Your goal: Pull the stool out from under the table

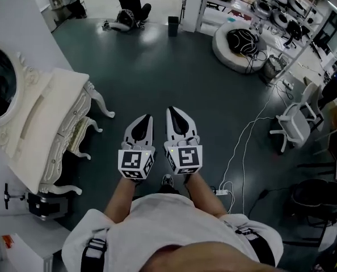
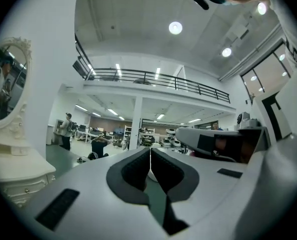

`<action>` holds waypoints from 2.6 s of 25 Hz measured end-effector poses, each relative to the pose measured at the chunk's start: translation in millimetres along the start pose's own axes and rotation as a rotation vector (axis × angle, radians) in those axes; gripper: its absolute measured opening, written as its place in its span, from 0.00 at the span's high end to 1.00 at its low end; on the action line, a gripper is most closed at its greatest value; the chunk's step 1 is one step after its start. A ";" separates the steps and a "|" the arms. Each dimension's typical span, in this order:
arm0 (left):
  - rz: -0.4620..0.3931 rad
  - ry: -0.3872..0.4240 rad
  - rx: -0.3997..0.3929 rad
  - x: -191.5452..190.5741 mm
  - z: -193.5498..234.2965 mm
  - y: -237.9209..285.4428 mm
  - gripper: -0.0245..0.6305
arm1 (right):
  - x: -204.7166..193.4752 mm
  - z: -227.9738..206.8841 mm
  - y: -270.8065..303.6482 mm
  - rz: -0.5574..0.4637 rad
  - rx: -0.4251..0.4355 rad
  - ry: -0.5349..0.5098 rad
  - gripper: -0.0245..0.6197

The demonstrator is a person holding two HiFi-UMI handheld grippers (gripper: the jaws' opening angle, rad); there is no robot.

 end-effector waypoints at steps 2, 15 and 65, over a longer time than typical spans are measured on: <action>-0.006 0.003 0.044 -0.7 2.7 13.9 0.95 | -5.3 -10.3 13.6 0.001 0.051 0.017 0.94; 0.020 0.030 0.476 -14.8 122.9 -8.4 0.95 | -52.6 64.5 125.4 0.053 0.518 0.140 0.94; 0.224 -0.202 1.175 -336.3 507.1 -153.7 0.95 | -446.7 396.8 330.5 0.567 1.084 0.075 0.94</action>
Point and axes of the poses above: the fingertips, and each gripper's own axes: y forward along the fingers, z to its left, x out of its top, the point moved 3 cm from there along -y, backward along the fingers, and after that the axes turned 4 degrees about x, right-handed, at the moved point
